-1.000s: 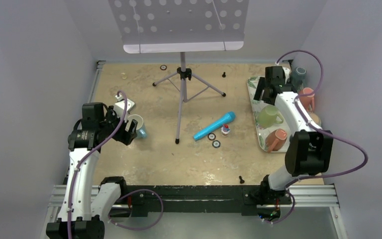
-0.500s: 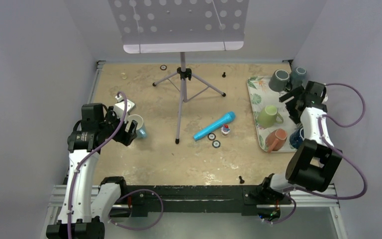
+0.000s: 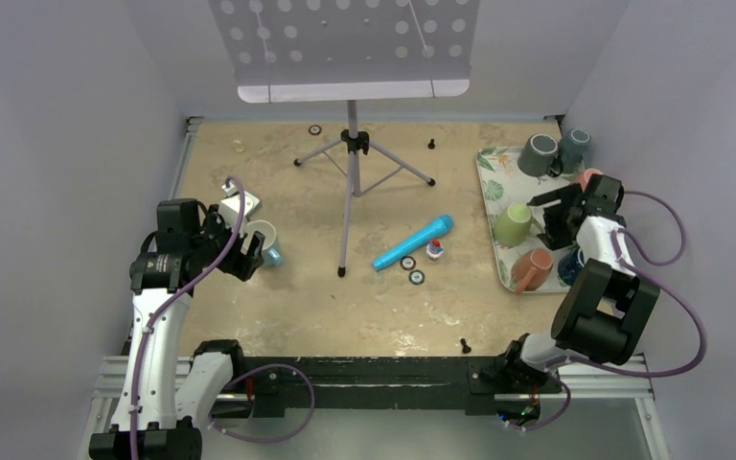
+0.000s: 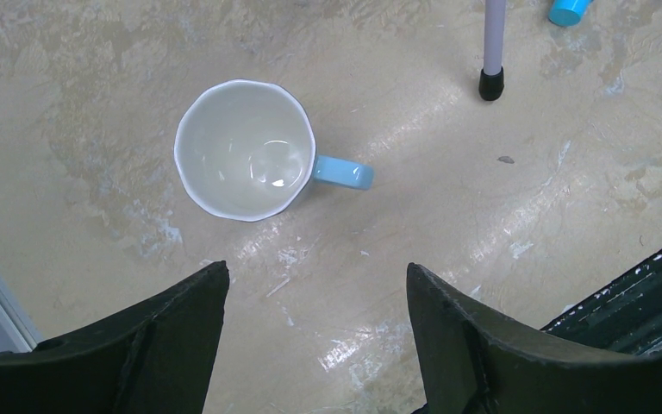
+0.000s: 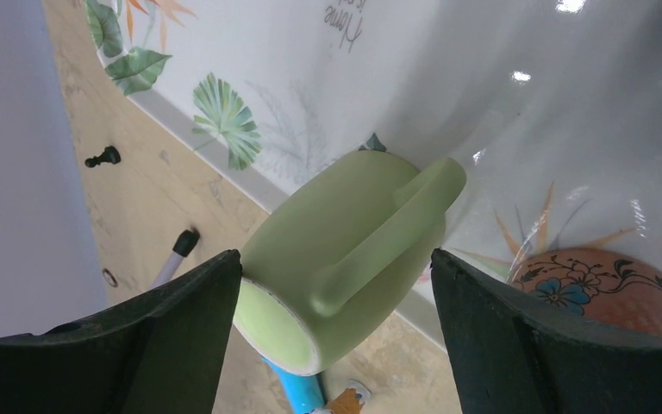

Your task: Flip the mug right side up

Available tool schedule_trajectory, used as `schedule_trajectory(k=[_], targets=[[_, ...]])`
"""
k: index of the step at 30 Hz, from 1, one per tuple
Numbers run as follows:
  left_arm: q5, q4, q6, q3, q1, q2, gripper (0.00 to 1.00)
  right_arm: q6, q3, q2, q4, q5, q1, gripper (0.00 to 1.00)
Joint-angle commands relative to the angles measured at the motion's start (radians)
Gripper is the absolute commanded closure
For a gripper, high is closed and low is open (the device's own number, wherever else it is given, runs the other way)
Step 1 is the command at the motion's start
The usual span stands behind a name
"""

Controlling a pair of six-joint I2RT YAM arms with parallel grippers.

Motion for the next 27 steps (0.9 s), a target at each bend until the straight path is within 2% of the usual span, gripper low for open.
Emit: schedule_trajectory(k=[1, 4, 8, 16, 22, 24, 27], targets=[[0.003, 0.013, 0.017, 0.005, -0.001, -0.006, 0.21, 0.047, -0.01, -0.013, 0.042, -0.046, -0.004, 0.16], [0.003, 0.012, 0.017, 0.004, -0.002, -0.006, 0.21, 0.042, -0.018, -0.011, 0.072, -0.048, -0.004, 0.16], [0.001, 0.012, 0.018, 0.004, -0.002, -0.003, 0.22, 0.05, -0.007, 0.078, 0.098, -0.062, -0.004, 0.2], [-0.007, 0.015, 0.014, 0.002, -0.002, 0.0, 0.22, 0.043, 0.02, 0.116, 0.122, 0.037, -0.003, 0.31], [-0.011, 0.016, 0.013, 0.002, -0.002, 0.004, 0.22, -0.016, 0.038, 0.171, 0.159, 0.017, -0.003, 0.48], [-0.013, 0.017, 0.012, 0.002, -0.002, 0.003, 0.22, -0.034, 0.033, 0.183, 0.181, -0.008, -0.003, 0.5], [-0.016, 0.018, 0.012, 0.002, -0.002, 0.003, 0.22, -0.05, 0.029, 0.19, 0.195, -0.018, -0.003, 0.63]])
